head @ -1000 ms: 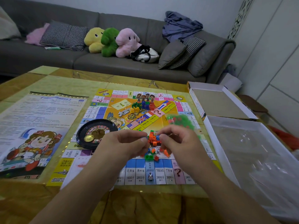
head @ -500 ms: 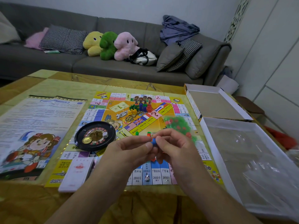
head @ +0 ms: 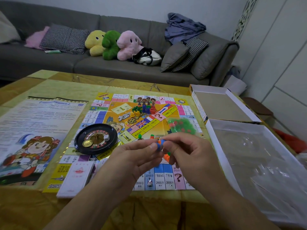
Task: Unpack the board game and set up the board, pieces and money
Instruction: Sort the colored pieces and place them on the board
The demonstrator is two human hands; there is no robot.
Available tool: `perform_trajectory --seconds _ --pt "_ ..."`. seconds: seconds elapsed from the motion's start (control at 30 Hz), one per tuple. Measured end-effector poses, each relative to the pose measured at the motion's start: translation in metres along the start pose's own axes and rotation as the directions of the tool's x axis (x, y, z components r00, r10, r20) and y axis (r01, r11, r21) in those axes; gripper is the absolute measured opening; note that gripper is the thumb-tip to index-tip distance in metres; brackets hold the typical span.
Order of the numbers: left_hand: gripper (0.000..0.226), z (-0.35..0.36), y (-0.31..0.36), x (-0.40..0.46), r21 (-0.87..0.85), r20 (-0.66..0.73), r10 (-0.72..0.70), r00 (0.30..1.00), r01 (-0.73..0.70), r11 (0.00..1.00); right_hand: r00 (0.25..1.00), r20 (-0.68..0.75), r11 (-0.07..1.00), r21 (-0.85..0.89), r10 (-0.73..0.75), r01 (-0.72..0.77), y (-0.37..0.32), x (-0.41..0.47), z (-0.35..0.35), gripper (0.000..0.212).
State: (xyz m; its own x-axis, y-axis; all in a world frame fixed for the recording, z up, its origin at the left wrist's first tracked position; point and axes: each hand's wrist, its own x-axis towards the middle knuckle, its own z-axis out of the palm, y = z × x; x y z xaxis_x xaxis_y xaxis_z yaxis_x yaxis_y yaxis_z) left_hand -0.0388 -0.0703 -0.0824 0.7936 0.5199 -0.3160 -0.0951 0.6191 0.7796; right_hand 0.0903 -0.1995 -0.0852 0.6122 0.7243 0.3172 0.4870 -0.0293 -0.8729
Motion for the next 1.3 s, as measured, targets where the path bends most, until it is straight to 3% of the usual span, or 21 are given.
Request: perform_trajectory --seconds 0.1,0.33,0.63,0.8,1.1,1.2,1.3 --pt "0.027 0.002 0.000 0.000 -0.009 0.018 0.002 1.000 -0.002 1.000 0.999 -0.016 0.994 0.110 0.028 -0.026 -0.004 -0.001 0.003 0.015" --pt "0.028 0.002 -0.002 -0.005 -0.083 0.003 -0.012 1.000 0.013 0.996 1.000 0.001 0.985 0.169 0.025 -0.024 -0.011 -0.003 0.008 0.016" --pt "0.025 0.007 0.000 -0.011 -0.136 -0.011 0.036 0.999 -0.037 0.990 0.994 -0.107 0.968 0.249 0.002 0.025 -0.021 -0.012 0.016 0.018" --pt "0.023 -0.001 0.011 -0.012 0.032 0.031 0.032 0.999 -0.033 0.999 0.996 -0.087 0.990 0.139 -0.026 0.038 -0.016 -0.009 0.014 0.019" --pt "0.029 -0.006 0.015 -0.013 0.104 0.041 0.053 0.998 -0.057 0.993 0.986 -0.025 0.983 -0.085 -0.164 0.161 -0.014 -0.007 0.011 0.029" --pt "0.026 -0.003 0.015 -0.012 0.118 0.031 0.087 0.996 -0.090 0.989 0.999 -0.020 0.995 0.096 -0.028 0.030 -0.019 -0.005 0.009 0.036" --pt "0.030 0.000 0.014 -0.011 0.113 0.006 0.136 0.991 -0.136 0.984 0.997 -0.064 0.978 0.204 0.046 -0.032 -0.021 -0.003 0.005 0.021"
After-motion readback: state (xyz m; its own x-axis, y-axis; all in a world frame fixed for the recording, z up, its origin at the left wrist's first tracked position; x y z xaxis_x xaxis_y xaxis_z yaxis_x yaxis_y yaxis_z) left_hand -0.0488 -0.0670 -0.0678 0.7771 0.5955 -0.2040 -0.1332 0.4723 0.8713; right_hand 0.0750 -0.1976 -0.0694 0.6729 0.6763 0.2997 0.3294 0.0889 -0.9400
